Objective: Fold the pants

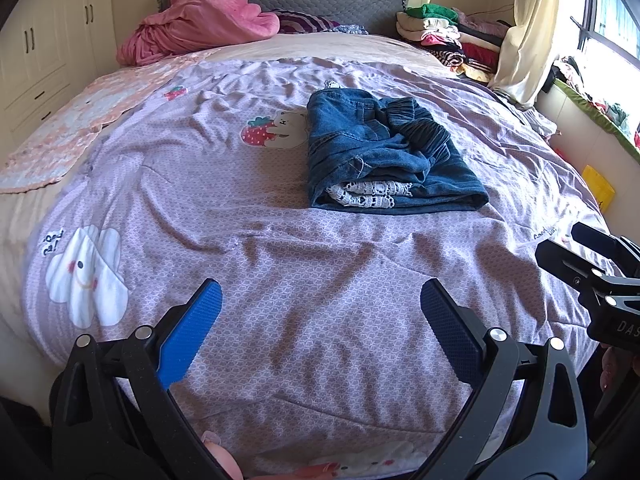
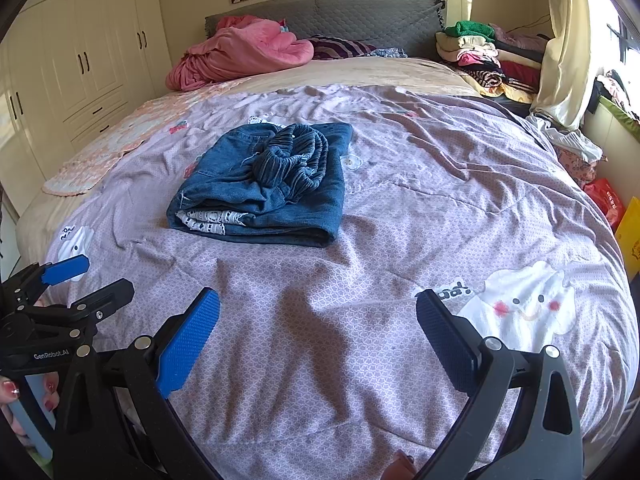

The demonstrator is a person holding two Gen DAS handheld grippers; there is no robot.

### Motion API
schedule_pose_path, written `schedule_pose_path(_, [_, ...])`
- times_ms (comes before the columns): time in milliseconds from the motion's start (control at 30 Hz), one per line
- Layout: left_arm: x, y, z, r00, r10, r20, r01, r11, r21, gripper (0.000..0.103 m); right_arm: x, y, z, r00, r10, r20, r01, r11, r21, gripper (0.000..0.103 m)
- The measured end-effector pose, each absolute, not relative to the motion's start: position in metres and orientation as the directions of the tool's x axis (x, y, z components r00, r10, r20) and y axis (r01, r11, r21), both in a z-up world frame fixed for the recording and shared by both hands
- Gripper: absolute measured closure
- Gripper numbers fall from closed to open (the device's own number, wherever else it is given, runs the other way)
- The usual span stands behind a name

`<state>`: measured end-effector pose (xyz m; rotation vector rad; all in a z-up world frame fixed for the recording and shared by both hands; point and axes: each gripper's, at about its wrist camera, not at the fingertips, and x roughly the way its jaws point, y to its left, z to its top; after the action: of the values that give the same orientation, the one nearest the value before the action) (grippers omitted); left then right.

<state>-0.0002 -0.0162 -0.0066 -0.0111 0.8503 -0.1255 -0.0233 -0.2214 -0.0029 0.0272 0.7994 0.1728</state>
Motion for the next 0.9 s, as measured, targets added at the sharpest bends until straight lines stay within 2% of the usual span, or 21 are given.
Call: schedule_pose_path(900, [0.0010,-0.0165,-0.0109,0.643,-0.077,-0.762,0.100,0.995,-0.015,0.010,-0.0223,-0.2235,-0.0061,0.679,0.163,-0.716,-0.142,0.986,0.089,0.005])
